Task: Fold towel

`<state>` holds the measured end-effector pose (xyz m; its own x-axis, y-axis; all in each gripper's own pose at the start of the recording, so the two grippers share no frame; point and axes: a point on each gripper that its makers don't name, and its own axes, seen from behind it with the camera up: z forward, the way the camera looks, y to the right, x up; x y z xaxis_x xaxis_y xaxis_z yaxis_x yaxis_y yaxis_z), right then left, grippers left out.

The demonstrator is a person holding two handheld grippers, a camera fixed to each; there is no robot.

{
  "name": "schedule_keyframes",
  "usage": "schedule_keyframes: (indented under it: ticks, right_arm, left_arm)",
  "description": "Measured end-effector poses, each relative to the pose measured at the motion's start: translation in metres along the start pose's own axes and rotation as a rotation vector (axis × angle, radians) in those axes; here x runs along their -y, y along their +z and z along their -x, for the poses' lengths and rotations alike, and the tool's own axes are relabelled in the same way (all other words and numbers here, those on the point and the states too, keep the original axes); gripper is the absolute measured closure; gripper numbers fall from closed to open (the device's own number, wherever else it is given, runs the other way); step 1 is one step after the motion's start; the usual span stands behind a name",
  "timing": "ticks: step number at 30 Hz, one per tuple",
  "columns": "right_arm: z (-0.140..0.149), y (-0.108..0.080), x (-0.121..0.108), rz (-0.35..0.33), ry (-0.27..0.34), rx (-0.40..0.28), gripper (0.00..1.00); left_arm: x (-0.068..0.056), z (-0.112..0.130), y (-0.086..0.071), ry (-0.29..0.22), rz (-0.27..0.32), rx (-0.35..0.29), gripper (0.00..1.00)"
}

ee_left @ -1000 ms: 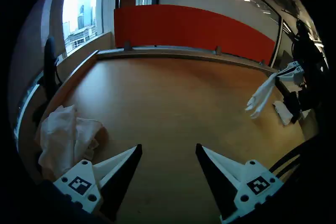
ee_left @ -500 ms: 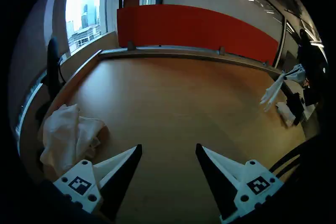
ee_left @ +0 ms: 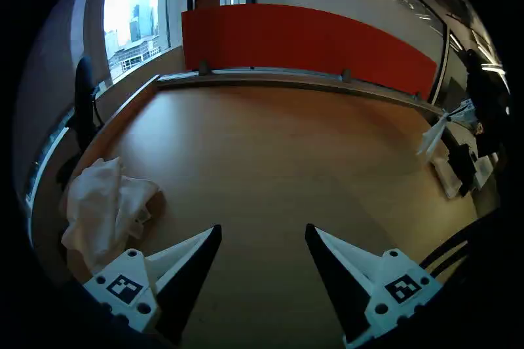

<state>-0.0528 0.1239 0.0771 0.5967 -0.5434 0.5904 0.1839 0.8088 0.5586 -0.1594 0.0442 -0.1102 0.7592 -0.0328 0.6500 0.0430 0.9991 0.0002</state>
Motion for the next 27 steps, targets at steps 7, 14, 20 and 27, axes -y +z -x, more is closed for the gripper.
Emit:
schedule_keyframes:
  ticks: [7,14,20,27]
  right_arm:
    - [0.012,-0.005,-0.034,0.032,-0.008,0.036,0.96]
    - [0.023,-0.009,-0.06,0.059,0.016,0.06,0.96]
    - [0.033,-0.01,-0.066,0.062,0.025,0.074,0.96]
    - [0.046,-0.017,-0.068,0.067,0.034,0.085,0.96]
  left_arm:
    - [-0.003,0.0,-0.002,0.001,-0.01,0.002,0.05]
    - [-0.007,0.001,-0.002,0.004,-0.015,0.005,0.05]
    - [-0.011,-0.002,-0.001,0.01,-0.011,0.004,0.05]
    - [-0.015,-0.005,0.0,0.021,-0.006,0.003,0.05]
